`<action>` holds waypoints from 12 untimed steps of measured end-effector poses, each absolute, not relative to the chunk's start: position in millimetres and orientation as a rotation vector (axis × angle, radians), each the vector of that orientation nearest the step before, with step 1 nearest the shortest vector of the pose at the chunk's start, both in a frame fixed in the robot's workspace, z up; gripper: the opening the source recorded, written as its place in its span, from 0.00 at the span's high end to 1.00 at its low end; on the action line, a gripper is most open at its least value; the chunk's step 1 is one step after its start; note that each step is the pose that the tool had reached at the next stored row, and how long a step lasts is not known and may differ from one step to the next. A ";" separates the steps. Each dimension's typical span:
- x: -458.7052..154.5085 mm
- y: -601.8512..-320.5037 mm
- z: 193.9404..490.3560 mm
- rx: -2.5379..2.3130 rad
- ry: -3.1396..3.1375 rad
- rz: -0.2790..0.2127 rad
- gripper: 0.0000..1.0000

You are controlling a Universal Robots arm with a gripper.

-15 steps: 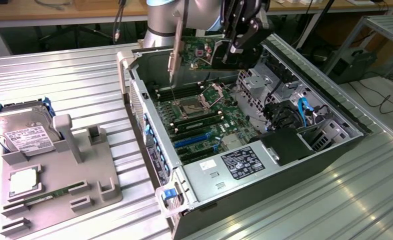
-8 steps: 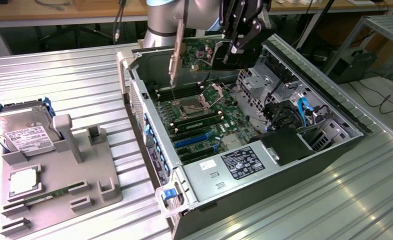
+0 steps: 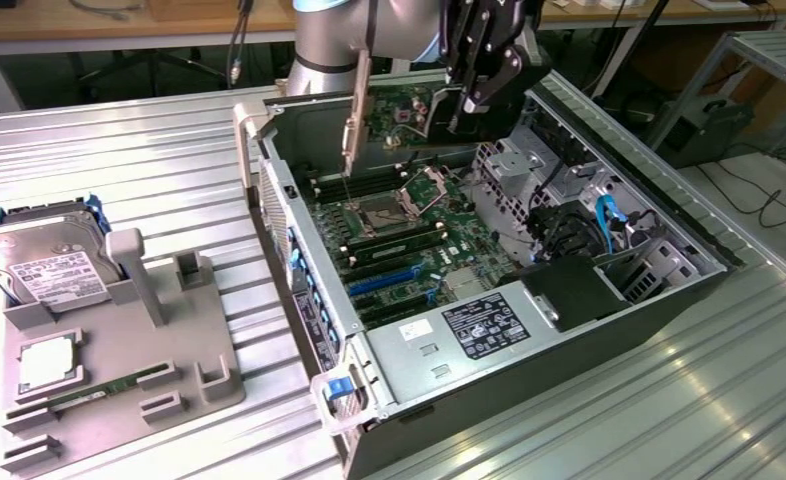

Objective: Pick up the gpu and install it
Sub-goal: 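Insert the gpu into the slot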

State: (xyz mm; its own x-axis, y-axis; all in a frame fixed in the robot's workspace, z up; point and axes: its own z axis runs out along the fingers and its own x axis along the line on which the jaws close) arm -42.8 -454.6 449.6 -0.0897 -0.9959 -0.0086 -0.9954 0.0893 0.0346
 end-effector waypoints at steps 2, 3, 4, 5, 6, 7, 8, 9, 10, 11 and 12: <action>-42.8 -454.7 448.3 2.112 -2.310 -0.040 0.73; -42.8 -454.7 447.8 2.114 -2.312 -0.035 0.73; -42.8 -454.7 447.2 2.116 -2.314 -0.030 0.73; -42.8 -454.7 446.6 2.118 -2.316 -0.025 0.73; -42.8 -454.7 446.1 2.120 -2.318 -0.021 0.73; -42.8 -454.7 445.5 2.121 -2.319 -0.016 0.73; -42.8 -454.7 444.9 2.121 -2.319 -0.013 0.73; -42.8 -454.7 444.6 2.122 -2.318 -0.013 0.73; -42.8 -454.7 444.4 2.126 -2.314 -0.013 0.73; -42.8 -454.7 444.1 2.131 -2.309 -0.013 0.73; -42.8 -454.7 443.8 2.138 -2.303 -0.013 0.73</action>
State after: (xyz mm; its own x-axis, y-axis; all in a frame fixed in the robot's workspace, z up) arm -42.8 -454.7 443.8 -0.0742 -0.9972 -0.0061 -0.9972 0.0742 0.0054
